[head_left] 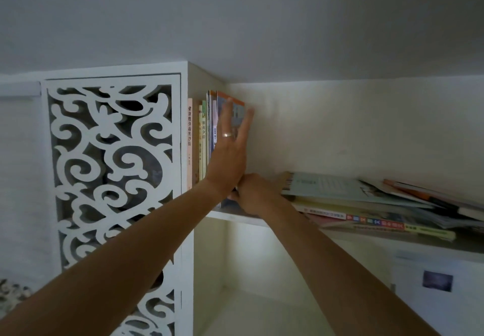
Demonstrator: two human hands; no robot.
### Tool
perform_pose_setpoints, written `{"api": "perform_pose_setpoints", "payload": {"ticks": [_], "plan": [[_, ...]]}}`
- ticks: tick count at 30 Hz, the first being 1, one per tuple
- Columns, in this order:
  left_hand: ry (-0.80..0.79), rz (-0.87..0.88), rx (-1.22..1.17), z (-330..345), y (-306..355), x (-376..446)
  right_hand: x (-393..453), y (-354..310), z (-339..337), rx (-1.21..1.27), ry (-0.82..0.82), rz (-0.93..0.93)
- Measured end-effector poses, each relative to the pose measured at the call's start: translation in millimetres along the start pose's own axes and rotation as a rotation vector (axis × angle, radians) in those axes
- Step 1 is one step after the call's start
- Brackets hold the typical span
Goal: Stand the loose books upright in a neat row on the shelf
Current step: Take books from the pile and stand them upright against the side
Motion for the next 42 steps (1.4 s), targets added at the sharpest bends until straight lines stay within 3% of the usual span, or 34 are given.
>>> {"api": "perform_pose_setpoints", "payload": {"ticks": [3, 5, 7, 9, 13, 19, 22, 24, 26, 28, 30, 34, 38, 42], "plan": [[-0.034, 0.236, 0.341, 1.7, 4.9, -10.1, 1.1, -1.1, 3.7, -0.016, -0.050, -0.033], [-0.200, 0.334, 0.523, 7.8, 5.4, -13.2, -1.5, -4.2, 3.7, -0.033, -0.084, -0.055], [-0.415, 0.289, 0.701, 14.4, 3.6, -11.7, -7.4, -7.7, 1.6, -0.080, -0.131, -0.052], [-0.520, 0.208, 0.764, 14.3, 4.8, -5.6, -19.2, -8.8, -4.0, -0.109, -0.133, -0.057], [-0.566, -0.001, 0.572, 10.2, 22.5, 6.2, -52.9, 7.7, -26.3, -0.141, 0.028, -0.041], [-0.304, -0.299, 0.086, 5.8, 49.2, 31.4, -92.3, 56.8, -66.8, -0.154, 0.348, 0.033], [-0.339, -0.412, 0.042, 14.9, 58.0, 37.8, -124.3, 94.8, -94.8, -0.279, 0.445, 0.197], [-0.373, -0.474, 0.036, 20.5, 62.4, 39.1, -151.5, 126.7, -112.7, -0.293, 0.396, 0.427], [-0.376, -0.503, 0.003, 25.4, 70.1, 39.5, -169.9, 168.3, -119.8, -0.215, 0.169, 0.697], [-0.357, -0.459, -0.052, 29.5, 88.2, 41.8, -181.5, 196.2, -115.3, -0.114, -0.075, 0.836], [-0.355, -0.409, -0.118, 32.1, 112.4, 43.7, -182.3, 204.9, -105.7, -0.085, -0.181, 0.778], [-0.442, -0.361, -0.264, 43.4, 154.7, 48.7, -184.2, 209.3, -104.5, -0.136, -0.147, 0.661], [-0.563, -0.534, -0.321, 57.9, 141.1, 45.0, -213.2, 218.4, -115.6, -0.197, -0.293, 0.514], [-0.535, -0.694, -0.254, 62.8, 121.3, 35.1, -235.6, 222.2, -132.0, -0.135, -0.176, 0.405]]}}
Point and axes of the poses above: each hand's wrist, its own x-axis towards the middle knuckle, its own z-axis out of the palm, y = z × x, the point moved 4 cm from there along x, towards the middle knuckle, and after that the axes turned 13 degrees about -y, right-handed, at the moved point
